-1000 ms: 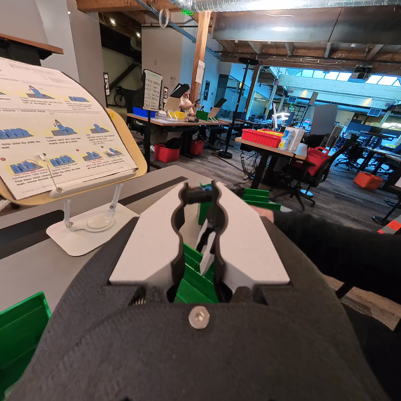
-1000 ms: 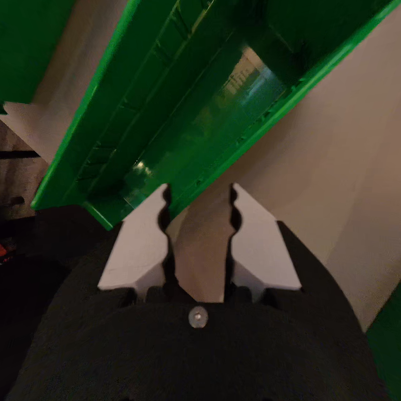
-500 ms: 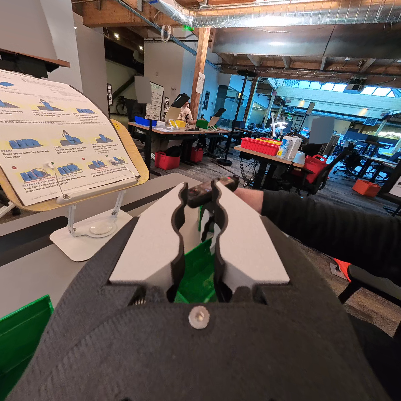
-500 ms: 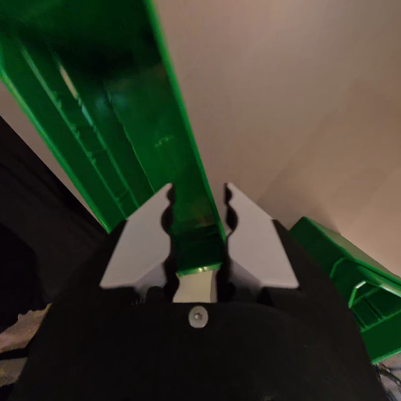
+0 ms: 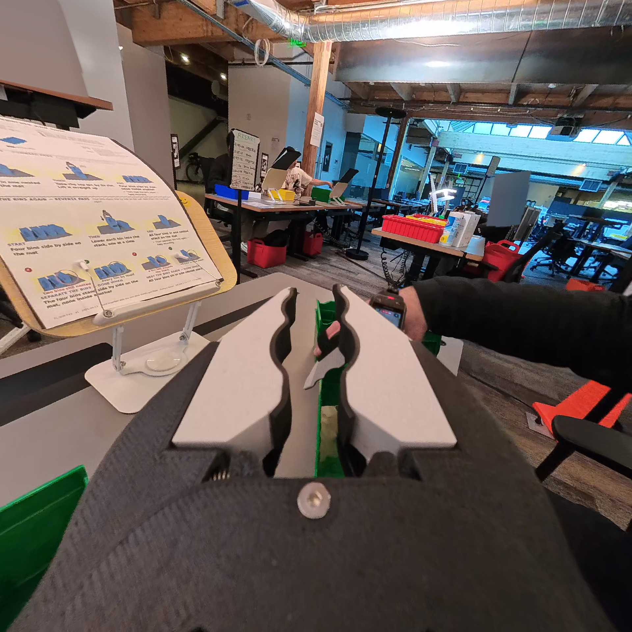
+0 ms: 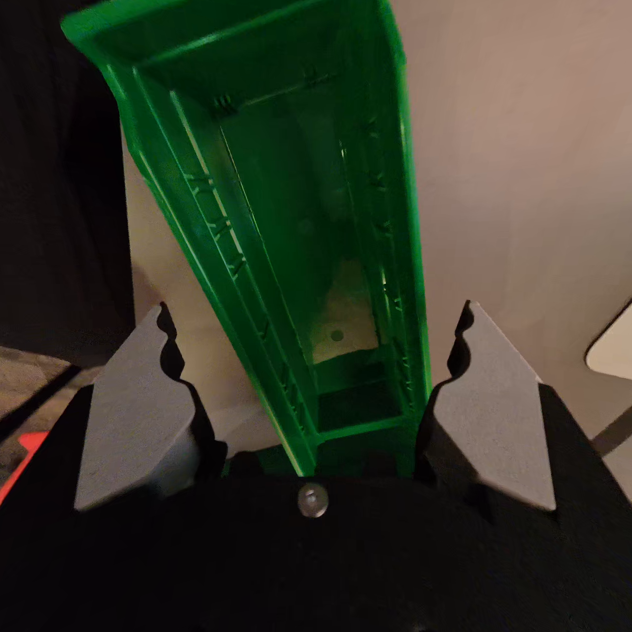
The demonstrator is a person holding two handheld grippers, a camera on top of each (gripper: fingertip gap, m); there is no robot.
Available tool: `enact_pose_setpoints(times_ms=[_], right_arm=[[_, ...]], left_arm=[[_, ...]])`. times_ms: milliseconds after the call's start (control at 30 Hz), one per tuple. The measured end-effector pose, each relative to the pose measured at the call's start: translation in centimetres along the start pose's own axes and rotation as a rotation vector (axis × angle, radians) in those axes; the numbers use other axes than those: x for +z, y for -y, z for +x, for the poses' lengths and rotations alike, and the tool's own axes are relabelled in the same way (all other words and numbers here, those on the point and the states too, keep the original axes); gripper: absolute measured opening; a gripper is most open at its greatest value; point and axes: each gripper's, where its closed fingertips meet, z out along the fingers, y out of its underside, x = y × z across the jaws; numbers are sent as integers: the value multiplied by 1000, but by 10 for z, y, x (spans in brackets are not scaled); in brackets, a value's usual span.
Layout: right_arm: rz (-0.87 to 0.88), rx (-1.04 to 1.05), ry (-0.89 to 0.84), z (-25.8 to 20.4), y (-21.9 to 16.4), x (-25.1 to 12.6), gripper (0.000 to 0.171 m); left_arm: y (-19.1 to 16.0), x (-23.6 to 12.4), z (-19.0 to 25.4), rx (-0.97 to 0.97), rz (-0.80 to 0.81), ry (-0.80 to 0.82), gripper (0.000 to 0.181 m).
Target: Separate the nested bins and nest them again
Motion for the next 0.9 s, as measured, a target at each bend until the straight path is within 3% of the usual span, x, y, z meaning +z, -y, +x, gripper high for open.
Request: enact_pose_setpoints(times_ms=[167,333,600,767,900], right_arm=[[-127,-81,33,3,-17,27,144],[-55,6,58,10,-13,24,117],[-5,230,97,9,-19,18,103],[132,401,107,14,-19,-11,100],[254,510,68,20,-23,-69,101]], left_arm=[[0,0,-1,0,0,3,20],[1,-3,-4,0,5,9,20],[1,-3,-5,-1,5,11,21],[4,-5,-5,3,9,14,20],[2,-5,-6,8,-8,20,24]])
